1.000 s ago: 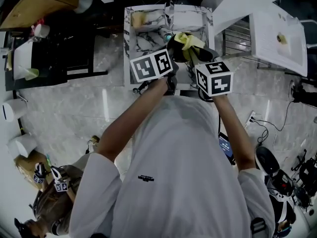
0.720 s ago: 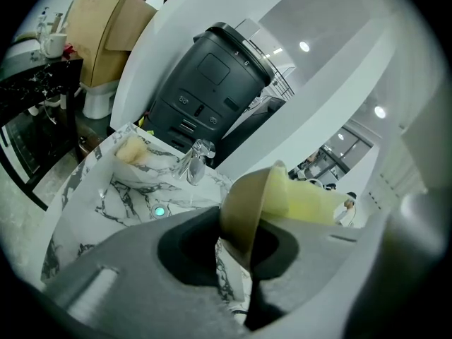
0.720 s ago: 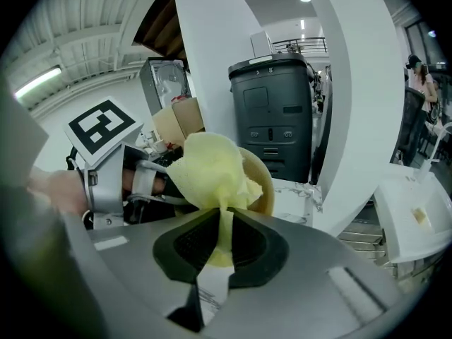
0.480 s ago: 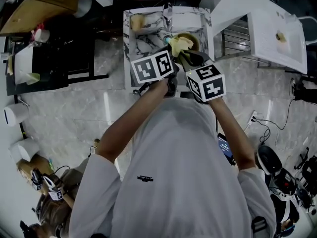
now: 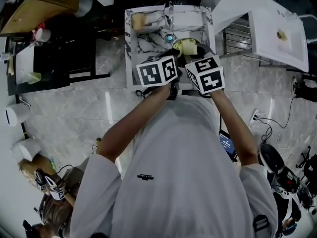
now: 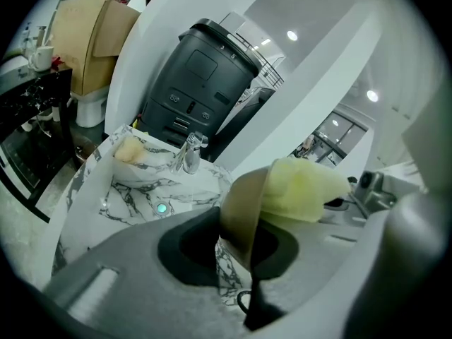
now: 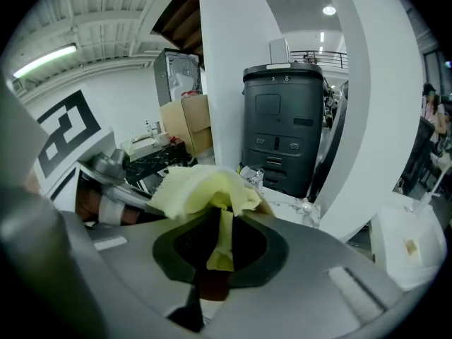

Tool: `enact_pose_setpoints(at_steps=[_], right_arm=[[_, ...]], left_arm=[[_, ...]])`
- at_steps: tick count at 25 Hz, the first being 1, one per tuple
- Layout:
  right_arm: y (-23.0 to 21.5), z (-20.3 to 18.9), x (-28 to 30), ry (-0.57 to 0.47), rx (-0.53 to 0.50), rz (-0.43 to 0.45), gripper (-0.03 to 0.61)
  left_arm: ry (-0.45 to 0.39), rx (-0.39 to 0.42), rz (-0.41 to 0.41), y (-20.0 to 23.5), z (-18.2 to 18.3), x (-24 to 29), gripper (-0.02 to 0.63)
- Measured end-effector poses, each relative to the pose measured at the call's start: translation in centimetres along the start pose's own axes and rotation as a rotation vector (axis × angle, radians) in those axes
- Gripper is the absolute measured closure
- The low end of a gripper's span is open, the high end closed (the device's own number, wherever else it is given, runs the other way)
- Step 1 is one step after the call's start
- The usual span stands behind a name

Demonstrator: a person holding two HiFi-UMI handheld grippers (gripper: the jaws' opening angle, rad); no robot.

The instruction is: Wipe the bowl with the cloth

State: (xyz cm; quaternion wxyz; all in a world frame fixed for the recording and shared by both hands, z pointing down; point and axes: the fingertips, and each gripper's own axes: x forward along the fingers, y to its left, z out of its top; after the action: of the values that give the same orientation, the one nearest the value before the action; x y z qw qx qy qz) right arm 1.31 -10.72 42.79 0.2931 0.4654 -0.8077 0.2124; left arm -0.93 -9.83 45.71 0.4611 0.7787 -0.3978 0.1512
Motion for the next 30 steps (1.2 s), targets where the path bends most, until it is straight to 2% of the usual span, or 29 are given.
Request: enact_pose_setpoints(at_steps=[5,14,22,30], right_arm=[[-0.9,0.6,-0.2,-0.013,0.002,-0.043,0.543],[-0.4,-0.6,-0.8,0.013,0.028,0.028,0.545],[1.2,-0.5,-0.6,0.045,0.0,0.07,0.545],[0.2,0.6,-0.1,0.027,-0.005,0.065,0.545]], left_arm=[[-0.037,0.002,0.014,0.8,1.5,-0.6,0.557],[-0.054,0.002,0.009,1.2,3.5,-0.3,0.557],[-0.043,0.017,-0.016,0.0,3.5,0.2,0.557],[-0.047,0.03,-0.01,-0.3,3.2,0.3,0.557]])
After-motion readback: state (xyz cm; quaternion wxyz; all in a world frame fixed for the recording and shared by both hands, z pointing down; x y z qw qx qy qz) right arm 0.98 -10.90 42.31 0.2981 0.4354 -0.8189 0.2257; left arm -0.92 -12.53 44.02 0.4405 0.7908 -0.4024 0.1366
